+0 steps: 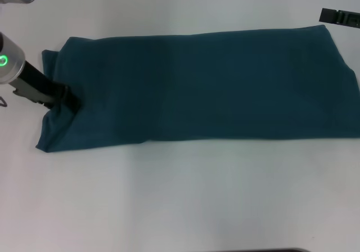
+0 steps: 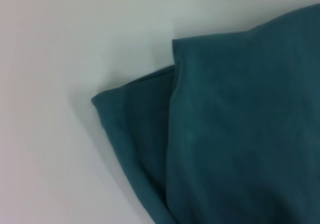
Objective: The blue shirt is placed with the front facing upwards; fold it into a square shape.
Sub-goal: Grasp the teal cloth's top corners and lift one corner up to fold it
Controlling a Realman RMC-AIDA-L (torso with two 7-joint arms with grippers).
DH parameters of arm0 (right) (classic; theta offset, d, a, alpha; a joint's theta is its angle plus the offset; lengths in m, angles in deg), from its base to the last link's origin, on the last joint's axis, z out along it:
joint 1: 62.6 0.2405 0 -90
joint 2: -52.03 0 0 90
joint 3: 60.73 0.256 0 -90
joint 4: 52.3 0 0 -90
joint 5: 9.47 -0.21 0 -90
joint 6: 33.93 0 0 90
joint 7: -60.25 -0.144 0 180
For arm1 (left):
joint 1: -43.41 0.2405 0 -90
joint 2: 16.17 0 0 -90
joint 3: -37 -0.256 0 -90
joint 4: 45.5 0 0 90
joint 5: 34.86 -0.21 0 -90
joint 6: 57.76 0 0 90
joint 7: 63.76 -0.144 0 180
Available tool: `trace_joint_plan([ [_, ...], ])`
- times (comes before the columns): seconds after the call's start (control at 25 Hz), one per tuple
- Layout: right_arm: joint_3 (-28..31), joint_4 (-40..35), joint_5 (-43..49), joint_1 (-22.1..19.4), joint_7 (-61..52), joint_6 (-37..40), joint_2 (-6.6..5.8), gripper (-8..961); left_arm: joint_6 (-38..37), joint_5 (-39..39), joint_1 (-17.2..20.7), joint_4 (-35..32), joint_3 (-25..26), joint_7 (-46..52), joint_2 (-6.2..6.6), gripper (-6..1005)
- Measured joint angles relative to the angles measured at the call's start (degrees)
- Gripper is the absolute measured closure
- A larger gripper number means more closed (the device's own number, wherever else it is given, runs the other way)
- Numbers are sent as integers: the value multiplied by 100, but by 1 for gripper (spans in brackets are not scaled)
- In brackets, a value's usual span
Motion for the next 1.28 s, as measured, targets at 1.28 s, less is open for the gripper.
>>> trace_joint_plan([
  [1.28,7,-3,-10,-10,0,74,-18,224,76,14,-58,24,15,27,-41,601],
])
